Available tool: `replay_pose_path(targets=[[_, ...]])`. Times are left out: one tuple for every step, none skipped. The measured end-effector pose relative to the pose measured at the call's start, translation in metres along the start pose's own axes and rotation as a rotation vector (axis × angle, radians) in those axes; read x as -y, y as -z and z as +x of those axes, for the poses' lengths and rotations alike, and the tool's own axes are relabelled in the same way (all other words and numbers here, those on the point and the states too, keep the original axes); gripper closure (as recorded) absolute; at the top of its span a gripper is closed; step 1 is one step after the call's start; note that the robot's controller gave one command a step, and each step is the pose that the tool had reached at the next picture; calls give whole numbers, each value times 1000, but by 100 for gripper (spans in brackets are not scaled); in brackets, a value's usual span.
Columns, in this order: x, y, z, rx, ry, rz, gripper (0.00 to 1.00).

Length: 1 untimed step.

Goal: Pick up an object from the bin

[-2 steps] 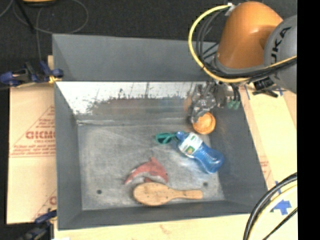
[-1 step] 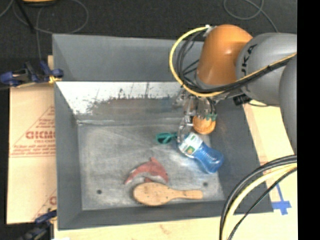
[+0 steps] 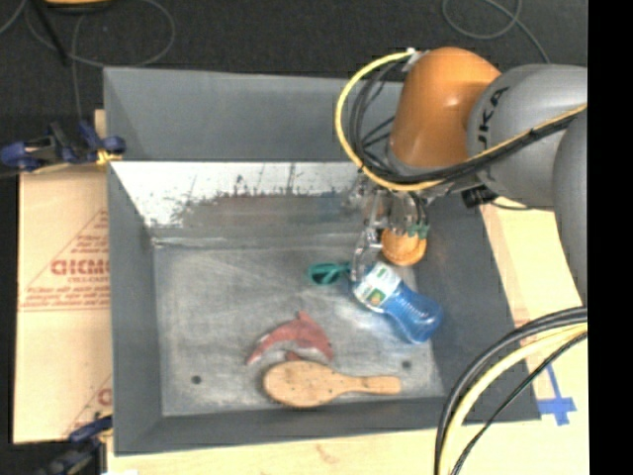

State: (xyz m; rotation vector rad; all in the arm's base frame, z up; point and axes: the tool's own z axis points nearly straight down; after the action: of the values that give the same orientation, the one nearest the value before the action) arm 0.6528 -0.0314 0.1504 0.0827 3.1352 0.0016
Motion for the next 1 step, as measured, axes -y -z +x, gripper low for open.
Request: replay_pose_path(targets=[[3,-30,3,7,164,4,0]])
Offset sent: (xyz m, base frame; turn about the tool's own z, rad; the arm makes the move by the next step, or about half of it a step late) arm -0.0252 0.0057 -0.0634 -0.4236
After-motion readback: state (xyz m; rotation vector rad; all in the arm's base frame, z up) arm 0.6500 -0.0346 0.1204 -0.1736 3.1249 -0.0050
